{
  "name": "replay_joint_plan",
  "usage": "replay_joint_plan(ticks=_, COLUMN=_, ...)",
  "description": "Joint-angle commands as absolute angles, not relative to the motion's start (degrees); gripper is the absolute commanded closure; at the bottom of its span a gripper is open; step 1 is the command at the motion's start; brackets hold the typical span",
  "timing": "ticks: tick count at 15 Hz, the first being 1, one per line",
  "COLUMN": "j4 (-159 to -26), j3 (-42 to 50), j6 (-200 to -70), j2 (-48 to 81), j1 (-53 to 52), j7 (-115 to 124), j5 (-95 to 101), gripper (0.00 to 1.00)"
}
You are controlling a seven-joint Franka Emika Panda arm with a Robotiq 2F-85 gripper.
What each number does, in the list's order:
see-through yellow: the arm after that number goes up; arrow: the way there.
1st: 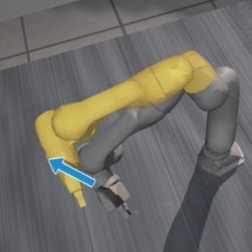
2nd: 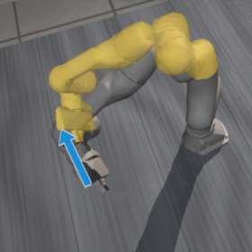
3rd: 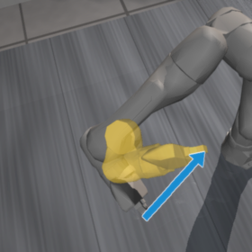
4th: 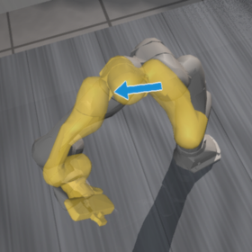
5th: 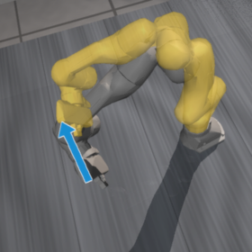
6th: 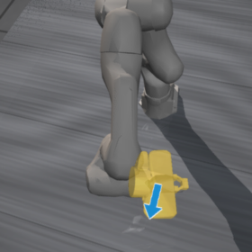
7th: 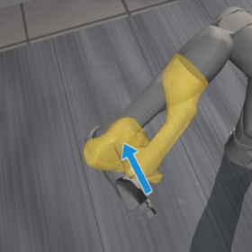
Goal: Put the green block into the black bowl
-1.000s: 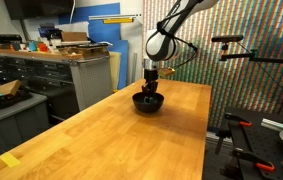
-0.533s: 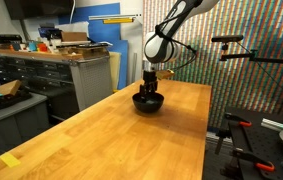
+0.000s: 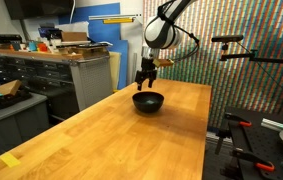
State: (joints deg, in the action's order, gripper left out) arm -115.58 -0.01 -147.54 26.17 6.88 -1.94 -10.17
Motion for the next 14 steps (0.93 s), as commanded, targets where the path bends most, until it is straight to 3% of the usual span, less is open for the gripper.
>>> replay_joint_plan(ticks=1, j4=-119.3, j3=2.4, j6=-146.9, j2=20.7, j1=4.9, j7=2.5, j5=-7.8, gripper=0.00)
replay_joint_plan(ticks=8, j4=-124.3, j3=8.3, j6=-144.0, j2=15.0, j1=-0.2, j7=13.7, j5=6.0, gripper=0.00)
replay_joint_plan(ticks=14, j4=-126.8, j3=7.0, j6=-137.5, j2=9.8, j1=0.6, j7=14.4, j5=6.6, gripper=0.00)
